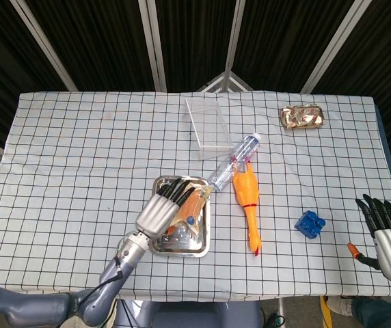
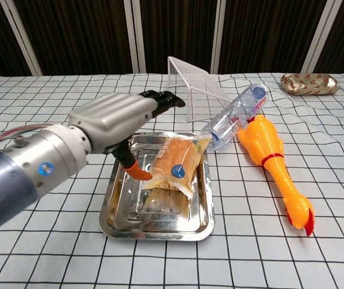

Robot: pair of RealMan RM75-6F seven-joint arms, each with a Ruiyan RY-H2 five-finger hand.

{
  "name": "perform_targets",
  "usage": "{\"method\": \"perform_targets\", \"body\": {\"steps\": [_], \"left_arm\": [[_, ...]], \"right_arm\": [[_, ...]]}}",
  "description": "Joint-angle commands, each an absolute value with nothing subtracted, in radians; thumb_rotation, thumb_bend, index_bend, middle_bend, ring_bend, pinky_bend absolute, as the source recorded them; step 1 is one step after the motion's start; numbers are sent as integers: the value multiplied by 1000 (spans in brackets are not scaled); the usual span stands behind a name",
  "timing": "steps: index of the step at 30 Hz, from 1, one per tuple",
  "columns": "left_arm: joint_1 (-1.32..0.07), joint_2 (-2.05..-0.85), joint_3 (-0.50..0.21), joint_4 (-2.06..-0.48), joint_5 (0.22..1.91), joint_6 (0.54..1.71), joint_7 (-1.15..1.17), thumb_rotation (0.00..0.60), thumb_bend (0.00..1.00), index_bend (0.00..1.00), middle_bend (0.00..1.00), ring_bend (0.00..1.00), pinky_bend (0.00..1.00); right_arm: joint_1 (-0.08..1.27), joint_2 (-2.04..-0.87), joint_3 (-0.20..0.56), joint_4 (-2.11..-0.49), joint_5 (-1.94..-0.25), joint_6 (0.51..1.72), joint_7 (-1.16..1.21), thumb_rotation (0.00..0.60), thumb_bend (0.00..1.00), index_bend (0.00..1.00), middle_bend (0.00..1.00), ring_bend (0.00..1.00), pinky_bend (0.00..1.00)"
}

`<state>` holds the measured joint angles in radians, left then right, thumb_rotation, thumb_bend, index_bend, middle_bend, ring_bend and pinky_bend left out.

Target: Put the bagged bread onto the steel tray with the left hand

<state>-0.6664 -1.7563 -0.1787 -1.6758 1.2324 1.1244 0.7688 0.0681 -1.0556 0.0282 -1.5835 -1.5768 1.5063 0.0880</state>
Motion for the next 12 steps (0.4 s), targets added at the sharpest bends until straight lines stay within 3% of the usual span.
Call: {"method": "perform_targets", "body": {"steps": [1, 3, 6, 8, 12], "left_arm": [[-522, -1507, -31, -1889, 1355, 1274, 773, 600, 72, 0, 0, 0, 132], [-409, -1418, 54, -1868, 1441, 1433, 754, 600, 72, 0, 0, 0, 80], [-270, -1360, 126, -1761, 1474, 1598, 625, 600, 71, 0, 0, 0, 41], [-215, -1345, 124, -1665, 1427, 1630, 488, 600, 71, 0, 0, 0, 25], [-208, -1308, 77, -1583, 1333, 1564, 386, 600, 72, 0, 0, 0, 17]], "right_arm": [[64, -1058, 29, -1584, -1572, 1511, 80, 600, 300, 0, 0, 0, 0], [60, -1061, 30, -1587, -1569, 1516, 70, 600, 300, 0, 0, 0, 0], [54, -1070, 30, -1593, -1571, 1528, 43, 600, 300, 0, 0, 0, 0], [50, -1079, 30, -1600, -1571, 1534, 21, 600, 300, 0, 0, 0, 0], [50, -1093, 31, -1611, -1572, 1535, -19, 600, 300, 0, 0, 0, 0]]}}
